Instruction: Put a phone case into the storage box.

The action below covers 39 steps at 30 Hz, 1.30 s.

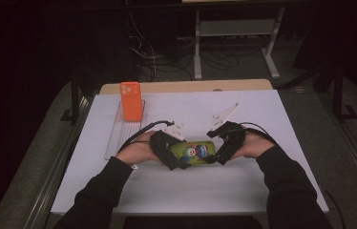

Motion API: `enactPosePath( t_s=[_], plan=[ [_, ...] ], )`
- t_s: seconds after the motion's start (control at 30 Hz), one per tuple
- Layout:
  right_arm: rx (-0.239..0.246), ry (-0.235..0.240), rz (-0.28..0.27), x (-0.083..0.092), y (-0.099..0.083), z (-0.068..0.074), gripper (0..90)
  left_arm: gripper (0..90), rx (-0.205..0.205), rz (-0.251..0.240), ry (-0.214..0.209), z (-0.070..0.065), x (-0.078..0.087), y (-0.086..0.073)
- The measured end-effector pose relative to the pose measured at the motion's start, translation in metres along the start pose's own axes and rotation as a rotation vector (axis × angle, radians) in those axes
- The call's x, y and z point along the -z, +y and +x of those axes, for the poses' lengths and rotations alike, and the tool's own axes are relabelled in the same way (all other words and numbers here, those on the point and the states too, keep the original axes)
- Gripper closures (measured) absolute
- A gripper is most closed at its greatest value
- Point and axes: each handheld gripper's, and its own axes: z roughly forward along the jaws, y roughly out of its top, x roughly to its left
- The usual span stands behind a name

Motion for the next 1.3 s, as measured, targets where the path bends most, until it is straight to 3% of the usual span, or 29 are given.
enactPosePath(
  t_s=[0.03,0.07,0.17,0.27,0.43,0.53,0.67,0.7,0.8,0.9,1.1,1.2,1.3],
  plan=[
    [0.002,-0.015,-0.023,0.001,-0.002,-0.004,1.1,15.3,0.016,-0.008,0.009,0.001,0.001,-0.001],
    [-0.040,-0.029,-0.024,0.003,-0.004,-0.004,0.9,15.3,0.026,-0.011,0.024,0.002,0.001,-0.001],
    [-0.084,-0.089,-0.033,0.006,-0.009,-0.009,0.8,15.3,0.059,-0.014,0.052,0.005,0.002,-0.002],
    [-0.182,-0.110,-0.075,0.010,-0.014,-0.010,0.4,15.3,0.093,-0.006,0.088,0.007,0.002,-0.003],
    [-0.240,-0.172,-0.119,0.012,-0.025,-0.010,0.4,15.3,0.152,-0.021,0.149,0.008,0.005,-0.003],
    [-0.260,-0.210,-0.134,0.012,-0.031,-0.009,0.4,15.3,0.163,-0.022,0.181,0.009,0.008,-0.004],
    [-0.327,-0.250,-0.138,0.012,-0.038,-0.005,0.4,15.3,0.205,-0.041,0.220,0.007,0.008,-0.005],
    [-0.332,-0.260,-0.137,0.011,-0.040,-0.003,0.4,15.3,0.191,-0.031,0.231,0.008,0.009,-0.005],
    [-0.356,-0.275,-0.131,0.007,-0.046,0.001,0.4,15.3,0.207,-0.044,0.249,0.007,0.009,-0.005],
    [-0.376,-0.299,-0.135,0.002,-0.053,0.004,0.4,15.3,0.252,-0.056,0.258,0.004,0.008,-0.003],
    [-0.397,-0.377,-0.161,-0.002,-0.064,0.014,0.4,15.3,0.266,-0.038,0.268,0.001,0.007,-0.002],
    [-0.403,-0.406,-0.169,-0.004,-0.069,0.017,0.4,15.3,0.274,-0.034,0.273,0.000,0.006,-0.001],
    [-0.375,-0.420,-0.156,-0.008,-0.071,0.018,0.4,15.3,0.274,-0.031,0.275,-0.001,0.005,-0.001]
  ],
)
